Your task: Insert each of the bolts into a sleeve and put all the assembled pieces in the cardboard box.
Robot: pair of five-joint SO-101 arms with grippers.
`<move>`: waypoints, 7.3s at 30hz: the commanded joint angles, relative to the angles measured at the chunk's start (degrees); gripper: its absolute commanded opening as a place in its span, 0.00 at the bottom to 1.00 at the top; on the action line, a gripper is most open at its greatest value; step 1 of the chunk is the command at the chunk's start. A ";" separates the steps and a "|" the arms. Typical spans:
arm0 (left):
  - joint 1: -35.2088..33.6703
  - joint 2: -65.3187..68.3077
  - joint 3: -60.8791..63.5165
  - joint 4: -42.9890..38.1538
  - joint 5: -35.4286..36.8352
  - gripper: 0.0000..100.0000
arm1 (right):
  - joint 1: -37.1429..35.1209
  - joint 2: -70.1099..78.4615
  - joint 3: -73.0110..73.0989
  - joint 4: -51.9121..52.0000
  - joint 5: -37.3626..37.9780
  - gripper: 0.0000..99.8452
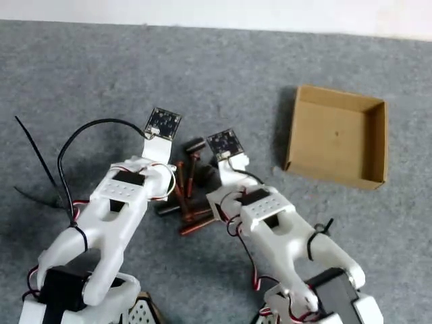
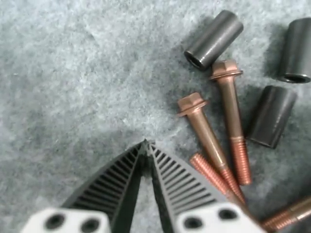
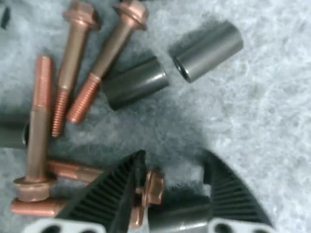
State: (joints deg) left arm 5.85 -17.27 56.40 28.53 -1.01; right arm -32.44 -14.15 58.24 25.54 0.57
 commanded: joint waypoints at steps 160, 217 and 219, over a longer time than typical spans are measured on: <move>0.57 -0.22 -2.59 -0.88 0.18 0.01 | -0.31 11.56 -12.97 9.63 0.18 0.20; 0.57 -0.22 -2.59 -0.88 0.18 0.01 | 1.45 -9.19 -0.04 1.63 0.18 0.25; 0.57 -0.22 -2.59 -0.88 0.18 0.01 | 1.45 -9.10 -0.04 1.63 0.18 0.27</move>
State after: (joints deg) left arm 5.85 -17.27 56.40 28.53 -1.01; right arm -31.21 -21.10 58.59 28.09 0.57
